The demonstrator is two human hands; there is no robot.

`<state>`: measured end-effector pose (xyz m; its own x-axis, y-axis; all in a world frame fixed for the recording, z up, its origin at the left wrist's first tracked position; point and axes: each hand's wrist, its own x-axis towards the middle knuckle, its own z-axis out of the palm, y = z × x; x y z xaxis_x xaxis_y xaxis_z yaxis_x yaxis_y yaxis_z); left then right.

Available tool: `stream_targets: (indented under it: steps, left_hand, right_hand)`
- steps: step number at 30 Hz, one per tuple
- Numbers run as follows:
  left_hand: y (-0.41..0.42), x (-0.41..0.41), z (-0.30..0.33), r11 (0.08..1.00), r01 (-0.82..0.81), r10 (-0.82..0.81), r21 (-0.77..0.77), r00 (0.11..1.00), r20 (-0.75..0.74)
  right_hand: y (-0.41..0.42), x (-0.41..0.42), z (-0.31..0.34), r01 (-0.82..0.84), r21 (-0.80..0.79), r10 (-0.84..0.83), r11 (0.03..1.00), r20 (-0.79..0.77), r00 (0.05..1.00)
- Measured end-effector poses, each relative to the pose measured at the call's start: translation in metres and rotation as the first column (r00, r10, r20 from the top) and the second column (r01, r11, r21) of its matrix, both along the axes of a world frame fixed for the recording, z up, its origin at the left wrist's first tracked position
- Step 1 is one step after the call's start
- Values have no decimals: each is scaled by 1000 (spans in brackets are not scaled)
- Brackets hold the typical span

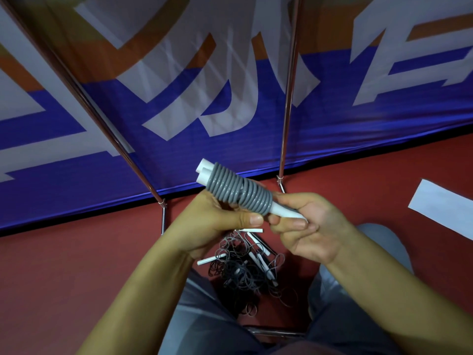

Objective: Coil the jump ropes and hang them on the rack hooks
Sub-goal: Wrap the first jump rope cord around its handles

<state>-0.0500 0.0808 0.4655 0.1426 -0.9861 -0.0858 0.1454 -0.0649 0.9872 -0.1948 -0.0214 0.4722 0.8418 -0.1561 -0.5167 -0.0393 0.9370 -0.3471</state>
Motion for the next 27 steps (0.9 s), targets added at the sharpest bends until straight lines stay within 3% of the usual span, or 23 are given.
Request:
stream_targets:
  steps: [6, 10, 12, 14, 16, 17, 21, 27]
  left_hand:
    - [1, 1, -9, 999, -48, 48, 15, 999, 15]
    - [-2, 2, -13, 993, -90, 87, 79, 995, 46]
    - [-3, 0, -14, 988, -118, 117, 102, 993, 18]
    - [-3, -3, -14, 978, -167, 172, 126, 985, -29]
    - [-5, -4, -15, 969, -207, 217, 136, 974, -65]
    - [-5, -4, -14, 963, -225, 238, 146, 968, -78]
    - [-7, -8, -14, 938, -292, 317, 187, 940, -123]
    - [-5, -25, -8, 949, -268, 297, 167, 937, -184]
  right_hand:
    - [-5, 2, -12, -88, 16, 89, 996, -87, 992]
    - [-7, 3, -26, -157, -213, 103, 964, -245, 964]
    - [-4, 4, -37, -189, -480, 24, 857, -330, 944]
    - [2, 2, -46, -177, -796, -192, 579, -344, 919]
    - [4, -3, -49, -86, -947, -321, 311, -190, 928]
    - [6, -6, -49, -18, -967, -307, 252, -98, 947]
    - [8, -9, -47, -23, -981, -234, 192, -69, 970]
    - [14, -9, -39, -43, -991, -190, 125, -66, 979]
